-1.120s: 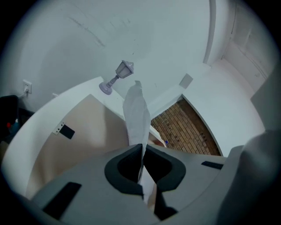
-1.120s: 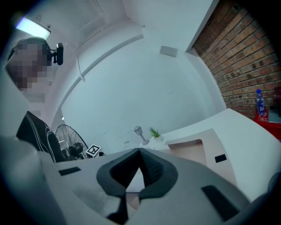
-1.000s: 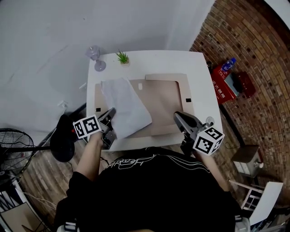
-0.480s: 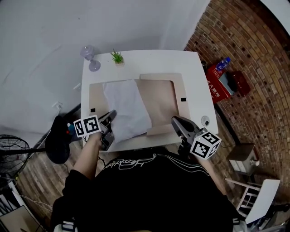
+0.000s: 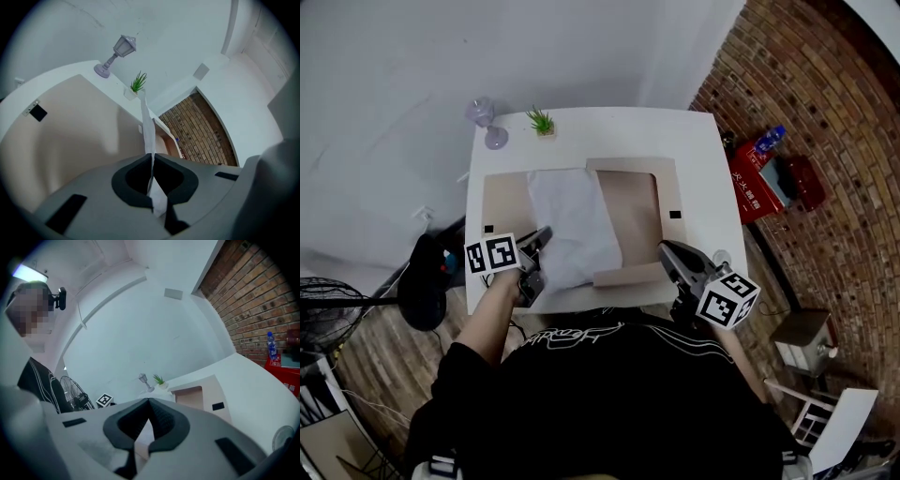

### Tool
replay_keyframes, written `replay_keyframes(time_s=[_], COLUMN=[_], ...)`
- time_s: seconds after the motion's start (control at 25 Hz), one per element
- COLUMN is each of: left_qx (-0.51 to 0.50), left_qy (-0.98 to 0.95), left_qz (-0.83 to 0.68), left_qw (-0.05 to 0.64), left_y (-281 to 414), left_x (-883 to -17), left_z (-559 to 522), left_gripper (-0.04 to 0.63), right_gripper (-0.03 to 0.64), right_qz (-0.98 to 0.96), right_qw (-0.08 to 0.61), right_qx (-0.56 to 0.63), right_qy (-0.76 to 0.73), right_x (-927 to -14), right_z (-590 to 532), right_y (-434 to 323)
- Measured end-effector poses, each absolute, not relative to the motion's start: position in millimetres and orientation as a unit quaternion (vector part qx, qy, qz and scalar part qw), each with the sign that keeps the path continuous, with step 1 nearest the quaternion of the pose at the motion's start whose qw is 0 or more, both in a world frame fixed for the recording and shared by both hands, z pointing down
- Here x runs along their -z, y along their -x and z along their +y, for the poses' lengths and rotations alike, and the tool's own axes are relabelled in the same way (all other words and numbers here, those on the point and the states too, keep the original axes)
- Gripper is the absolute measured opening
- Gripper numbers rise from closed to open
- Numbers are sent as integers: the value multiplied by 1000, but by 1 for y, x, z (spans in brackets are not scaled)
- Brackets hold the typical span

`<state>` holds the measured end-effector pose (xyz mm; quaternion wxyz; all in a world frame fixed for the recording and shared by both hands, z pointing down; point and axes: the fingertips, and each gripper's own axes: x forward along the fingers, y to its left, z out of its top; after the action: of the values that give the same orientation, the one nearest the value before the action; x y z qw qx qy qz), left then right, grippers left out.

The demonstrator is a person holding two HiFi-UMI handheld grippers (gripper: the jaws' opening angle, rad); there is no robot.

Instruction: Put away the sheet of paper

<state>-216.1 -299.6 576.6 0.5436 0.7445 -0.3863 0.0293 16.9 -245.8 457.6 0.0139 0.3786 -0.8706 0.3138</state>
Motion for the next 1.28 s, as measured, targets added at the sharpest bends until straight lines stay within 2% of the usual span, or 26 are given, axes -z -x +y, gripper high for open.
replay_keyframes(time_s=[1.28], left_qx=[-89], left_qy=[-686], left_qz=[-391], left_qw=[607], left_y=[125], left_x=[-622], left_z=[-329], left_gripper=[32], right_gripper=[0], right_qz=[-895], right_qw=[5], right_qx=[-291], right_qy=[-338], right_x=[-430], right_z=[-291], right_y=[-58])
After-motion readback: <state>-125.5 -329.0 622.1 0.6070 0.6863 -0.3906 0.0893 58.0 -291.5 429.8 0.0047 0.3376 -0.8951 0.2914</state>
